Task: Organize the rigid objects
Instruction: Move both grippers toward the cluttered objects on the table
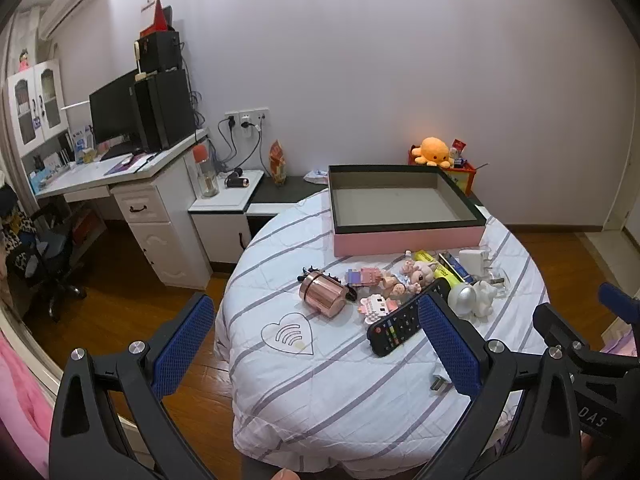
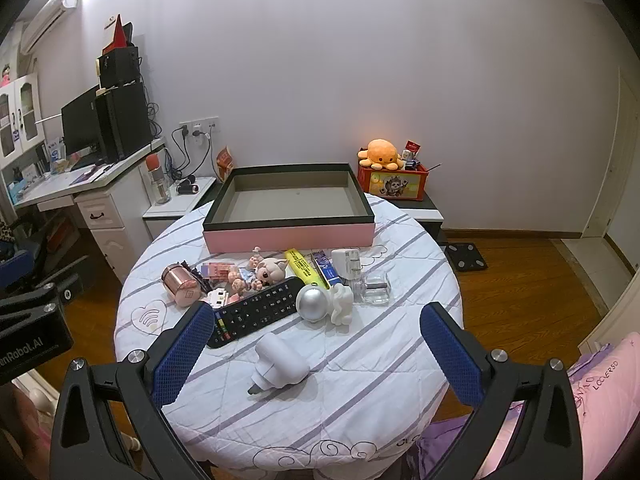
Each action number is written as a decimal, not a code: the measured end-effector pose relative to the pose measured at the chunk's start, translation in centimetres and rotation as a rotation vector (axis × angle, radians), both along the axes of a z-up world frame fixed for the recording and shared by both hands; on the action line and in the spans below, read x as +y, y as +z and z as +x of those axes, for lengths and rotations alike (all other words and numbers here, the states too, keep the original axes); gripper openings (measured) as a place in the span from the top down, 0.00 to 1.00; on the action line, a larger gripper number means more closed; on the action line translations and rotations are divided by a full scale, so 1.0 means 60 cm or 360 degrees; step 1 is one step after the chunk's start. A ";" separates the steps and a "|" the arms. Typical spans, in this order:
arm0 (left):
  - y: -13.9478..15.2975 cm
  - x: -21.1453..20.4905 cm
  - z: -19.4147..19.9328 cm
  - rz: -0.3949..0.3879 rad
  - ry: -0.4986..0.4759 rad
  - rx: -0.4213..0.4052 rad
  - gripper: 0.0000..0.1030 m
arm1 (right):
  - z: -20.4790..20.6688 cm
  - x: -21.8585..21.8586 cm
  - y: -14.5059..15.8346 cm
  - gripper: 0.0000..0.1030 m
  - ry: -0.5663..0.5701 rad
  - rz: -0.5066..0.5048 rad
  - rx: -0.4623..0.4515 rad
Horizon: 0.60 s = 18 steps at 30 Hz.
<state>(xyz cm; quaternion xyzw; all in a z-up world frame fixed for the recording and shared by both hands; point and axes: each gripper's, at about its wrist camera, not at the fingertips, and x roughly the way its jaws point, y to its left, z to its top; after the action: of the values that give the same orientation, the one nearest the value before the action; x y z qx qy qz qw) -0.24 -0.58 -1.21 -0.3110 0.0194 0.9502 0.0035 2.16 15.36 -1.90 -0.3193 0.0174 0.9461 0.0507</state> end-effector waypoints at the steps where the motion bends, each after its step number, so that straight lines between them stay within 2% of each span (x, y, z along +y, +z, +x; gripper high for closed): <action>1: 0.000 -0.001 0.000 0.0004 0.0000 -0.0001 0.00 | -0.001 0.000 0.000 0.00 -0.0001 -0.0001 -0.0001; 18: -0.008 -0.014 0.008 0.0036 0.0010 -0.0010 0.00 | -0.002 0.001 0.002 0.00 -0.0002 -0.0001 0.0005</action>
<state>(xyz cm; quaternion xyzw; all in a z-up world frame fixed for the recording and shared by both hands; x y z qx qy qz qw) 0.21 -1.41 -1.67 -0.3140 0.0078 0.9494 0.0042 2.06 15.41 -1.78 -0.3177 0.0179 0.9466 0.0513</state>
